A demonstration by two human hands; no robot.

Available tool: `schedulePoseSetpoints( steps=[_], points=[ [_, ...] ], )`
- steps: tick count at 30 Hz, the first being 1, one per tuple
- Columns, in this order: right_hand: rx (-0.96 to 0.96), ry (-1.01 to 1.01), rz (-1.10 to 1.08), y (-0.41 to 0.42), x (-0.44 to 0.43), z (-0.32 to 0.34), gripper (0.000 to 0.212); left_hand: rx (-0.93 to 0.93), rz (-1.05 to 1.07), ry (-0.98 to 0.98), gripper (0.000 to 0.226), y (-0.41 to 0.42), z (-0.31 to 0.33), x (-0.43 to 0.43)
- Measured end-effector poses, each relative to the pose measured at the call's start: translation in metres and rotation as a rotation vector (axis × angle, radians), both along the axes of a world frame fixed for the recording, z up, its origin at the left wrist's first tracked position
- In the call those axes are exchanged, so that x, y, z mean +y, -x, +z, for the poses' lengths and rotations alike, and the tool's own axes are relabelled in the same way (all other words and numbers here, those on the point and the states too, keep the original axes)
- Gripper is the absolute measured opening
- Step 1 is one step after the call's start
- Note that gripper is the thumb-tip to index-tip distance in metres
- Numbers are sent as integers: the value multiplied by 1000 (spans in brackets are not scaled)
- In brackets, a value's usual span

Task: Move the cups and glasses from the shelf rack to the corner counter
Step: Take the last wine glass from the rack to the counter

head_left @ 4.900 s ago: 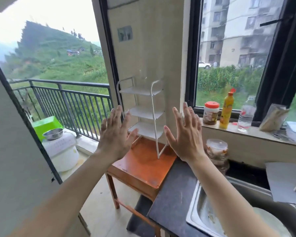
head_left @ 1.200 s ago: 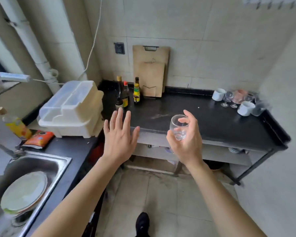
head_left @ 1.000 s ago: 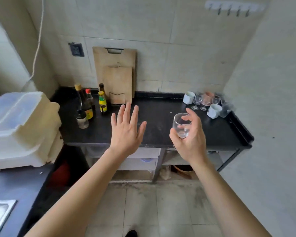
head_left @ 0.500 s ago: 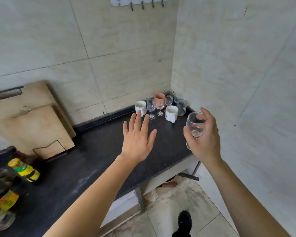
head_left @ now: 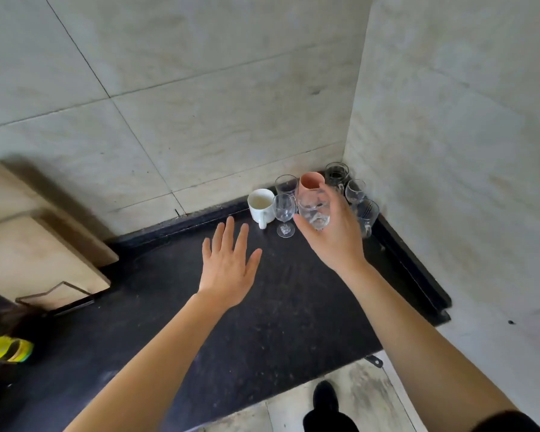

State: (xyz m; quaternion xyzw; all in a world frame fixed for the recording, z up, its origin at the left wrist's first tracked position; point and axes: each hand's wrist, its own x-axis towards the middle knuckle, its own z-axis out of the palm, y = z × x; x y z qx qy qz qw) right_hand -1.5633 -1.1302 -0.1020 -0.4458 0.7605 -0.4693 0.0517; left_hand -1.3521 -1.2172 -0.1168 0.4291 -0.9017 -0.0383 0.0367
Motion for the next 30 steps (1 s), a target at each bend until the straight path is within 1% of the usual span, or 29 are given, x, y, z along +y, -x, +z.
schedulePoseSetpoints(
  steps=[6,12,17,20,26,30],
  points=[
    [-116,-139,134,25,-57,-57,65,-149,40,-180,66,15,-72,-16],
    [-209,-248,79,18,-76,-127,69,-288,22,-351,67,18,-157,-19],
    [-248,-320,40,10,-82,-162,71,-376,-15,-422,67,7,-204,-16],
    [-233,-334,23,6,-83,-169,70,-421,-35,-435,69,3,-212,-16],
    [-199,-357,5,3,-85,-166,71,-437,-38,-448,70,5,-214,-18],
    [-209,-427,17,4,-84,-160,79,-462,-40,-487,71,8,-206,-24]
  ],
)
